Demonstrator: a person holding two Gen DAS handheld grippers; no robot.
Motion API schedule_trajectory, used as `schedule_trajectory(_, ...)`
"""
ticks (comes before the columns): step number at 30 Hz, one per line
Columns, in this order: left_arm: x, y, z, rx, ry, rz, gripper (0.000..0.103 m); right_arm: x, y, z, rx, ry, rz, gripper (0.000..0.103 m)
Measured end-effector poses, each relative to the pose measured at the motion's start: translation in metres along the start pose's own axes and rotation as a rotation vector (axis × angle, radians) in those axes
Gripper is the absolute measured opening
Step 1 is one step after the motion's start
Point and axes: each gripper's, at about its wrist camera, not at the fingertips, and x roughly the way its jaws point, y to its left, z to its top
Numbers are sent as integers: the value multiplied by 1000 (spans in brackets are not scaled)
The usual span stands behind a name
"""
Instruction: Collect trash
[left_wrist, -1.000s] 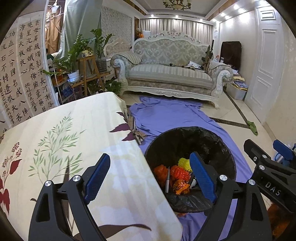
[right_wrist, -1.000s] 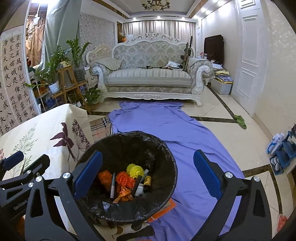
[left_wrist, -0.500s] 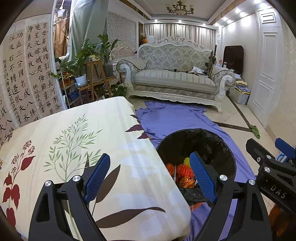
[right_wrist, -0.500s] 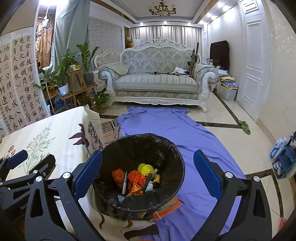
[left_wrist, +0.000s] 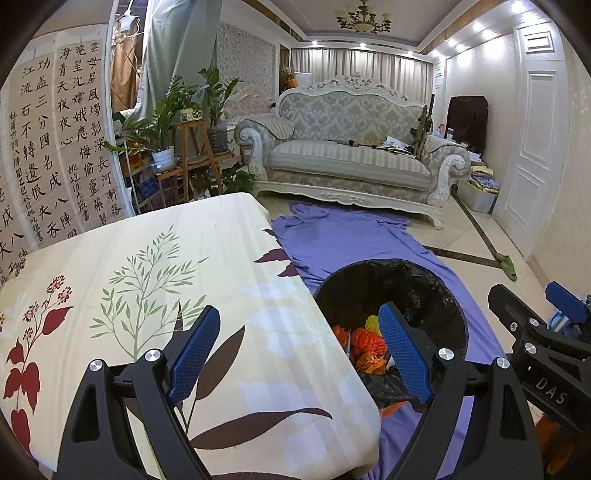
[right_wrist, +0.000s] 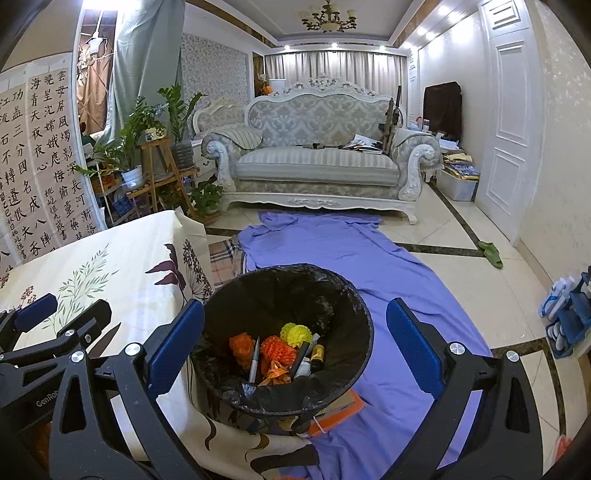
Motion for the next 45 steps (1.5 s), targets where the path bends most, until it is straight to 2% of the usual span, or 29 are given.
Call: schedule_trajectory(45, 4, 4, -1, -5, 8, -15, 85, -1, 3, 5, -1, 3, 0, 96)
